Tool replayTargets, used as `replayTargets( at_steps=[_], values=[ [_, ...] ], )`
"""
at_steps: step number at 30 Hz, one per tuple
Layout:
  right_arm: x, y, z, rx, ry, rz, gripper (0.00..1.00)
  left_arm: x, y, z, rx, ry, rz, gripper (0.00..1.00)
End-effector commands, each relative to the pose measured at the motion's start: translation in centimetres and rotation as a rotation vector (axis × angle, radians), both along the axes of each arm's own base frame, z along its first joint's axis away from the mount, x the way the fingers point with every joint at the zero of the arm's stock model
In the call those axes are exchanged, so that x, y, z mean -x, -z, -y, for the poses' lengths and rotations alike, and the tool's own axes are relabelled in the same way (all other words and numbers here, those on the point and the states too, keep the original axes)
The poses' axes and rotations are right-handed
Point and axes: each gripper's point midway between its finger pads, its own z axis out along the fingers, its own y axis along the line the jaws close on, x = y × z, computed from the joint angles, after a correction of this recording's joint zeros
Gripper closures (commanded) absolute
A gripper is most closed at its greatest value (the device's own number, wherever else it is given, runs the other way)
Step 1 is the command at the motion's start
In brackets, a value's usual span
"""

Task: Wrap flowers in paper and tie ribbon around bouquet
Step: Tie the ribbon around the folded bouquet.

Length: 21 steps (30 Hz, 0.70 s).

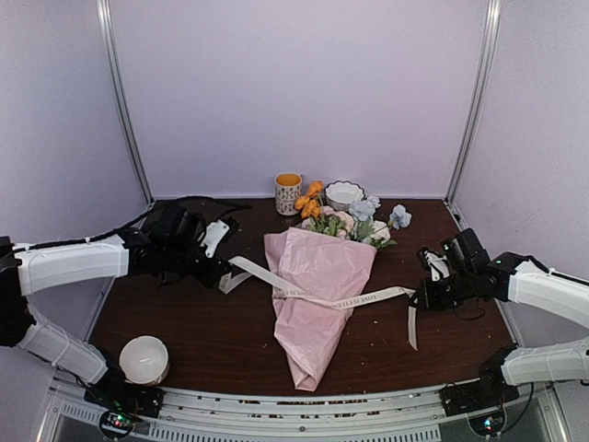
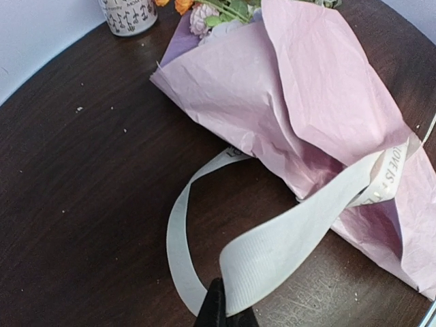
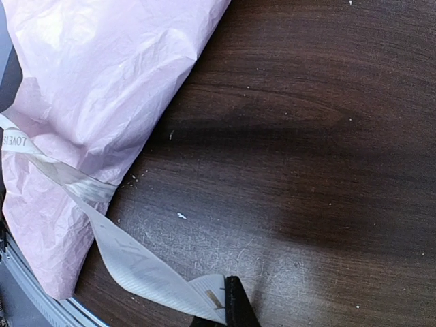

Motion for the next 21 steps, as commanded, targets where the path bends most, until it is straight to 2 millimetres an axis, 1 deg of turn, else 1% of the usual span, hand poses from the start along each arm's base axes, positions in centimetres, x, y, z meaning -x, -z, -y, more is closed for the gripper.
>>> replayTargets(
  at_steps=[1, 4, 6, 9, 13, 15, 18, 21],
  values=[
    [-0.5, -1.6, -0.5, -0.016, -0.032, 0.031, 1.00, 0.8, 0.7, 0.1, -0.012, 0.019, -0.031, 1.00],
    [-1.1, -2.6, -0.7, -0.016, -0.040, 0.054, 1.00, 2.6, 1.3, 0.4, -0.043, 0.045, -0.042, 1.00],
    [-1.7, -3.3, -1.0, -0.021, -0.044, 0.070, 1.00, 4.7, 1.4, 1.5, -0.047, 0.107, -0.042, 1.00],
    [-2.7, -5.1, -2.0, -0.050, -0.067, 0.098, 1.00, 7.8, 0.7, 3.2, -0.016, 0.207, -0.051, 1.00],
    [-3.9, -6.6, -3.4, -0.095, -0.095, 0.113, 1.00, 11.2, -0.9, 5.3, 0.041, 0.325, -0.062, 1.00],
    [-4.3, -7.0, -4.1, -0.121, -0.106, 0.111, 1.00, 12.5, -1.6, 6.0, 0.049, 0.377, -0.069, 1.00],
    [-4.6, -7.9, -5.2, -0.152, -0.132, 0.121, 1.00, 14.2, -2.1, 6.8, 0.049, 0.448, -0.096, 1.00],
    [-4.7, -9.8, -6.7, -0.191, -0.167, 0.160, 1.00, 15.7, -2.1, 7.7, 0.047, 0.512, -0.129, 1.00]
  ],
)
